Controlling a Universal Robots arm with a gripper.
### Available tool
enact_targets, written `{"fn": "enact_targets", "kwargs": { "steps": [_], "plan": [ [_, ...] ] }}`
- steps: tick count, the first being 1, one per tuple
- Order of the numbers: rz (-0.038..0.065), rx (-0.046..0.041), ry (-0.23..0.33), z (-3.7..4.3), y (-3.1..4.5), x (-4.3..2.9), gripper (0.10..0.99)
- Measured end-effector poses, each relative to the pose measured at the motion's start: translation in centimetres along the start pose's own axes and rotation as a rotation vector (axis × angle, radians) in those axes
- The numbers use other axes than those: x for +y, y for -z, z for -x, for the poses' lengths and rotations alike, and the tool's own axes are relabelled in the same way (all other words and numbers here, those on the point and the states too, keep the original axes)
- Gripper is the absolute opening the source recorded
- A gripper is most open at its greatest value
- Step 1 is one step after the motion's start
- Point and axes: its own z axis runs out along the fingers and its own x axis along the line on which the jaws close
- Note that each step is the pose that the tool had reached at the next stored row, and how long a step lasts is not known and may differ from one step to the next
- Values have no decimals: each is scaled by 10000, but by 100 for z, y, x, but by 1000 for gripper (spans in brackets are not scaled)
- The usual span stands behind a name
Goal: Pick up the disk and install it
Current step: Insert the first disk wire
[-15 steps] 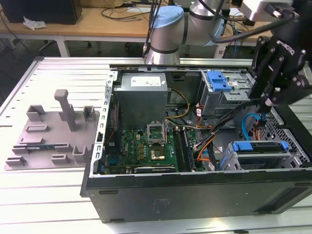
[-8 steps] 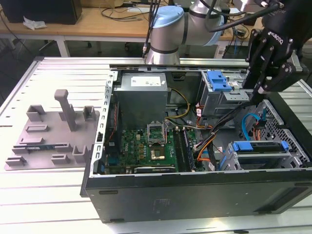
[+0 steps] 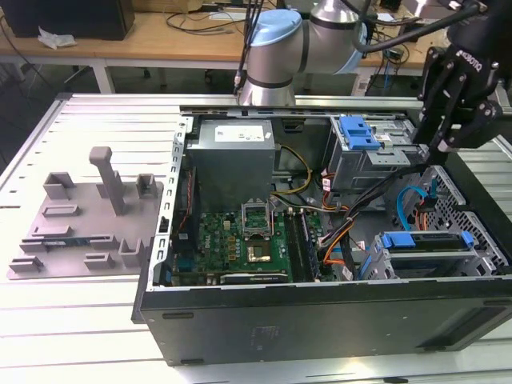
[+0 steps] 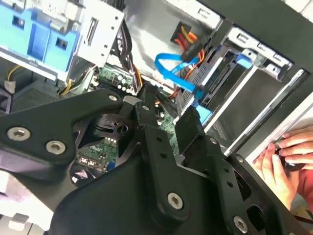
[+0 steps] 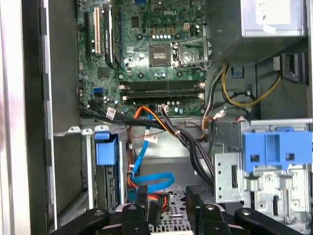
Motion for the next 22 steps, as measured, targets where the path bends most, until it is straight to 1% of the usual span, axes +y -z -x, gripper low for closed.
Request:
{"fn": "enact_targets", "kwargs": {
  "steps": [1, 3, 4, 5, 6, 7, 8, 9, 10, 12, 14, 17, 19, 20, 21, 22],
  "plan": [
    [0, -2, -39, 2, -1, -52, 443],
    [0, -1, -71, 6, 0, -113, 443],
    [-1, 24, -107, 7, -1, -153, 443],
    [-3, 170, -161, 9, 1, -182, 443],
    [-9, 359, -224, 10, 0, -208, 443],
    [-15, 512, -272, 11, 1, -228, 443],
    [-20, 625, -309, 11, 1, -244, 443],
    [-31, 857, -378, 13, 2, -273, 443],
    [-37, 991, -417, 13, 1, -291, 443],
    [-47, 1195, -490, 15, 1, -333, 443],
    [-53, 1328, -540, 26, 3, -372, 443],
    [-62, 1512, -542, 118, -2, -371, 443],
    [-86, 1857, -548, 164, -12, -369, 443],
    [-92, 1946, -557, 169, -16, -368, 443],
    [-97, 2013, -625, 175, -31, -368, 443],
    [-86, 2016, -798, 177, -39, -369, 443]
  ]
}}
